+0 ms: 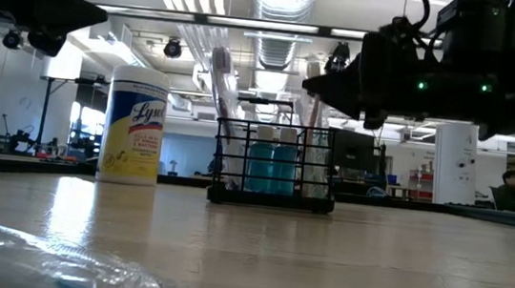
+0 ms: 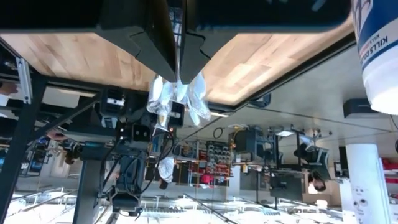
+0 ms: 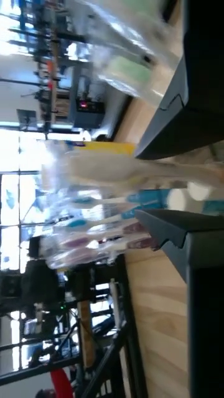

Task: Pick & Place toothbrushing station
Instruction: Put the blue toothbrush into the black mesh organizer

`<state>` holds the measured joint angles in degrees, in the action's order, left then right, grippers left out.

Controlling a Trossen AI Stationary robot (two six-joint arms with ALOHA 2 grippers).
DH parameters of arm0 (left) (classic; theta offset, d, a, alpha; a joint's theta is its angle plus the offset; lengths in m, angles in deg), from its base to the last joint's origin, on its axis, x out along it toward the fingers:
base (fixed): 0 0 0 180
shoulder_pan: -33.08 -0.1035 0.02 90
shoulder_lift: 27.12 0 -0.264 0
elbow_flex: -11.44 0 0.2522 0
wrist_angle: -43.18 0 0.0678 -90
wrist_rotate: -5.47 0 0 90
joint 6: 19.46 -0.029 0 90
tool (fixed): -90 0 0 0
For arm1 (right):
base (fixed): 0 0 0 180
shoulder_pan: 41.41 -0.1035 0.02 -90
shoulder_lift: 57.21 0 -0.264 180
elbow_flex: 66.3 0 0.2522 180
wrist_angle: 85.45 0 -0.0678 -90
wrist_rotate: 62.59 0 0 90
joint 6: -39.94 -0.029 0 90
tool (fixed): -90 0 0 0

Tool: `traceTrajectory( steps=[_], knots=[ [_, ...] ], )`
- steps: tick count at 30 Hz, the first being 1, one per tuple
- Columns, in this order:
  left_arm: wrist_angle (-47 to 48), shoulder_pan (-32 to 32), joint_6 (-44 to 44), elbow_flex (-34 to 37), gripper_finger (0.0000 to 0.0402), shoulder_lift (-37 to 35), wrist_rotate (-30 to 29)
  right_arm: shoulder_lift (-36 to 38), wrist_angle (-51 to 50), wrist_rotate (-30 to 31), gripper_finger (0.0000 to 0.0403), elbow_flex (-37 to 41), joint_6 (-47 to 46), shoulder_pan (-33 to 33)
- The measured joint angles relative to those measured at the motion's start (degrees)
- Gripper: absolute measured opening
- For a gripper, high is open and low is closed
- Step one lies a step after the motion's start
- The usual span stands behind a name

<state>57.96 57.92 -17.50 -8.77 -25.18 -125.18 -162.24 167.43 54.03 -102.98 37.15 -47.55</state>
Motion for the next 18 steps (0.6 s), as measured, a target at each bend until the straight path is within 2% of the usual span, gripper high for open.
traceTrajectory(
  steps=[6, 13, 18],
  knots=[
    [0.26, 0.00, 1.45, 0.07, 0.0023, 0.00, 0.12, 5.89, 0.07, 0.40, 0.0141, 0.76, 8.14, -1.72],
    [0.28, 0.00, 1.97, 0.09, 0.0023, 0.00, 0.57, 17.70, -0.90, 0.61, 0.0137, 3.64, 16.97, -5.56],
    [0.31, 0.00, 2.69, 0.09, 0.0023, -0.02, 0.83, 27.45, -9.88, 0.58, 0.0135, 2.67, 17.97, -9.82]
  ],
)
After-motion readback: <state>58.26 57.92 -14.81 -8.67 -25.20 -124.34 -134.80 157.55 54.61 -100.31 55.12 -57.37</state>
